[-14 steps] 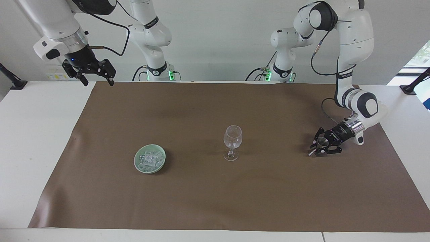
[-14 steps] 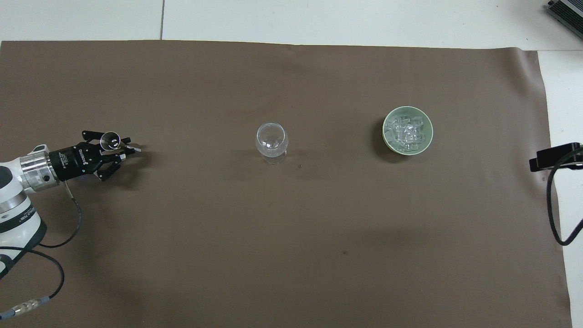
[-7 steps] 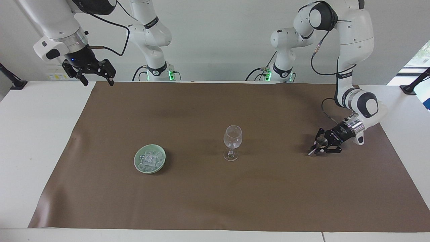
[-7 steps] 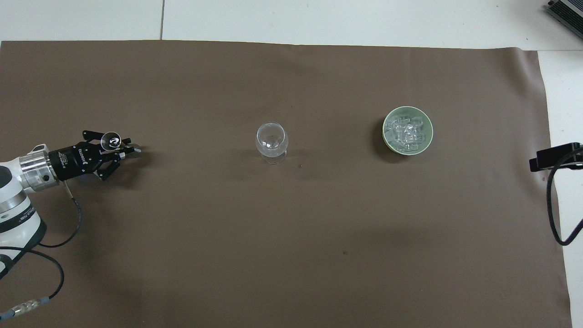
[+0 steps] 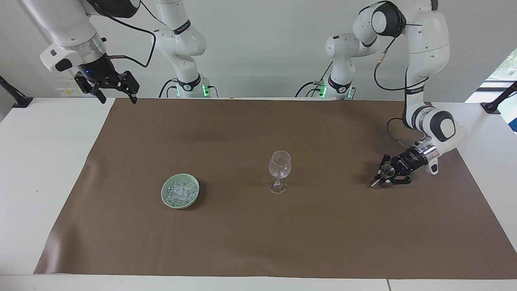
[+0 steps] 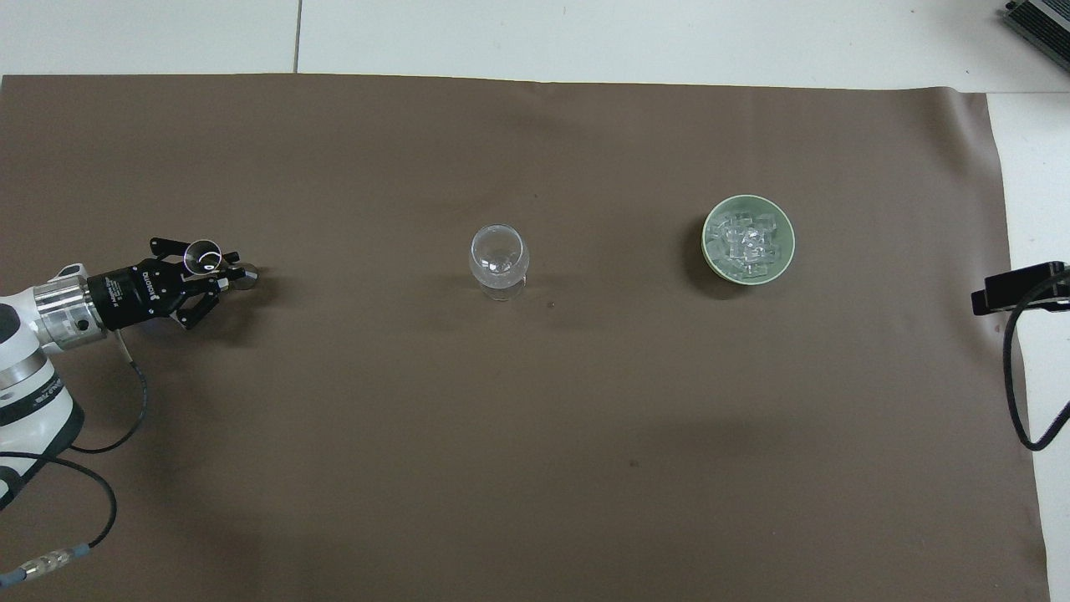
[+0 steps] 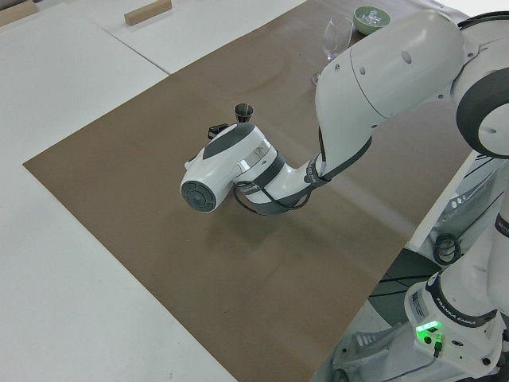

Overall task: Pour wine and add ice with both arms
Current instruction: 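Lift the silver cup with the left gripper and carry it over the glass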

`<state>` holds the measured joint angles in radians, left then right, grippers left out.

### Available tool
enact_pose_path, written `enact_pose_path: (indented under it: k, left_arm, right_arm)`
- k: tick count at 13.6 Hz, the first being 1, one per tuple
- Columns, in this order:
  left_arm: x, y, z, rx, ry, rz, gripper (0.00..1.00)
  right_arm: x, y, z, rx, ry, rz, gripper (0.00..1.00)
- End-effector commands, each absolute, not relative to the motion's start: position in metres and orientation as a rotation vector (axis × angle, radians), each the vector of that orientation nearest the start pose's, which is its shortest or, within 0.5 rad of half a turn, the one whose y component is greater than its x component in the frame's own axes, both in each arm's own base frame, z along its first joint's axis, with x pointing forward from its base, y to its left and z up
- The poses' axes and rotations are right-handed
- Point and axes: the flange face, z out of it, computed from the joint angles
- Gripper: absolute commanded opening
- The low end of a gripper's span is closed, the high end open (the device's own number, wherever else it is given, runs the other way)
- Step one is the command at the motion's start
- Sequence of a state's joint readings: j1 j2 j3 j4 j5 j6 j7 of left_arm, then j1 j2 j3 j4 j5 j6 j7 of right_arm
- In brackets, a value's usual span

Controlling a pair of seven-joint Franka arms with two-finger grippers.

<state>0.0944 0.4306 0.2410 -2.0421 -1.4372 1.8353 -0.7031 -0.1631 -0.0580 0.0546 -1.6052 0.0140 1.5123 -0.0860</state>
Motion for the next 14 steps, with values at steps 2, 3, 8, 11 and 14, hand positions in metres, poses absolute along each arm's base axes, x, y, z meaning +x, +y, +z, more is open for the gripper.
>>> enact_pose_path:
  k: [2,3,8,11,14]
  left_arm:
    - [0.569,0.109,0.250,1.106,1.692,-0.786,0.00]
    - [0.570,0.109,0.257,1.097,1.696,-0.787,0.00]
    - [0.580,0.087,0.295,1.106,1.682,-0.793,0.00]
    - [0.588,0.056,0.331,1.114,1.683,-0.766,0.00]
    - [0.593,0.022,0.355,1.119,1.683,-0.780,0.00]
  right_arm:
    - [0.529,-0.055,0.636,-3.114,0.025,0.041,1.00]
    - [0.529,-0.055,0.636,-3.114,0.027,0.041,1.00]
    - [0.529,-0.055,0.636,-3.114,0.025,0.041,1.00]
    - [0.529,-0.055,0.636,-3.114,0.025,0.041,1.00]
    - [0.529,-0.055,0.636,-3.114,0.025,0.041,1.00]
